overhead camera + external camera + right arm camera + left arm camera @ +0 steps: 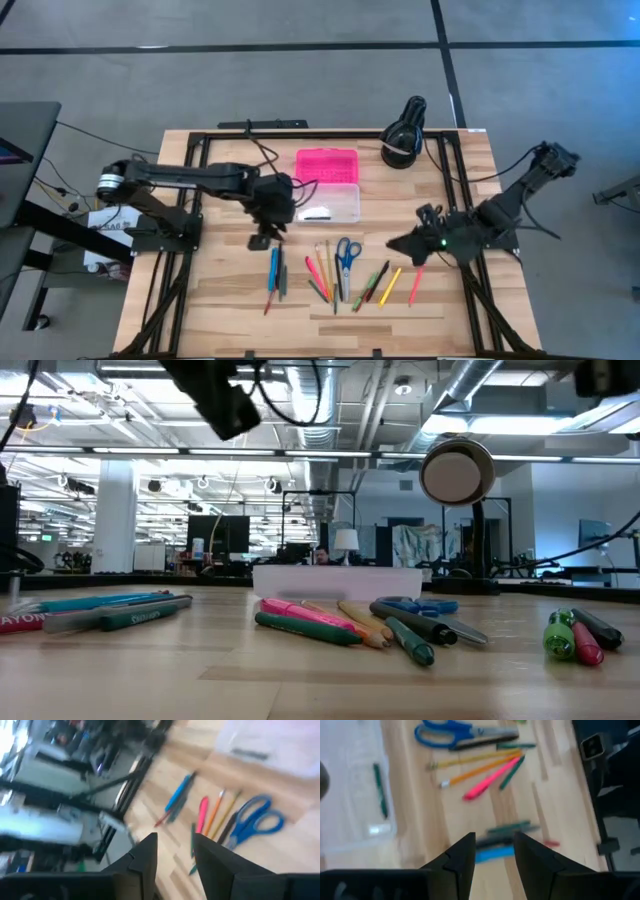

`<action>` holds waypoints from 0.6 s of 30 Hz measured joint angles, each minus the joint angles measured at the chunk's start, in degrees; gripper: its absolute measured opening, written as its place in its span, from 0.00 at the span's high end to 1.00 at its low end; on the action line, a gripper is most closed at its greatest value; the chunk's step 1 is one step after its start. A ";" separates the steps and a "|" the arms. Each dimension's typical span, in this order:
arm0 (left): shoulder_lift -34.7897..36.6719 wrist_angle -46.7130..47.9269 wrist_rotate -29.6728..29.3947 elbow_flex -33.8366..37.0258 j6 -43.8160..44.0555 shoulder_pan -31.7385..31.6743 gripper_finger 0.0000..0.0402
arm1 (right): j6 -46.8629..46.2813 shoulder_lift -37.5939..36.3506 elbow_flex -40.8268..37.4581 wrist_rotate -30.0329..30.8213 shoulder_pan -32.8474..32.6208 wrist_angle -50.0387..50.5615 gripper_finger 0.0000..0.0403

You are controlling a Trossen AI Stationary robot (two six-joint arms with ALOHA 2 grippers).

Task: Pick & place school supplies into a supply box
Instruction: Put the pink pencil into the pink supply box

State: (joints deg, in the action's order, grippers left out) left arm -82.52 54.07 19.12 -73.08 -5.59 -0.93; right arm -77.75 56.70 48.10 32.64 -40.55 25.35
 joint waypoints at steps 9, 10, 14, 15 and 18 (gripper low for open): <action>3.29 7.44 -3.24 0.06 -0.19 1.92 0.71 | -18.53 10.61 7.10 -20.23 -5.16 17.70 0.77; 3.39 7.54 -3.61 0.06 -0.11 2.39 0.71 | -23.36 12.23 8.37 -20.65 -5.56 20.67 0.78; 3.38 7.52 -5.64 0.06 0.31 4.23 0.72 | -43.48 18.35 11.62 -20.94 -6.91 31.58 0.81; 3.38 7.53 -6.14 0.06 0.41 4.62 0.72 | -44.96 19.71 11.83 -21.07 -6.78 31.92 0.81; 3.38 7.52 -7.66 0.06 0.48 5.52 0.72 | -45.41 23.17 11.86 -23.37 -4.78 31.41 0.82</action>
State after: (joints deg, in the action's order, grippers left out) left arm -79.13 61.58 11.46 -73.01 -5.10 4.59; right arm -123.16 79.87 59.96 9.27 -45.33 56.76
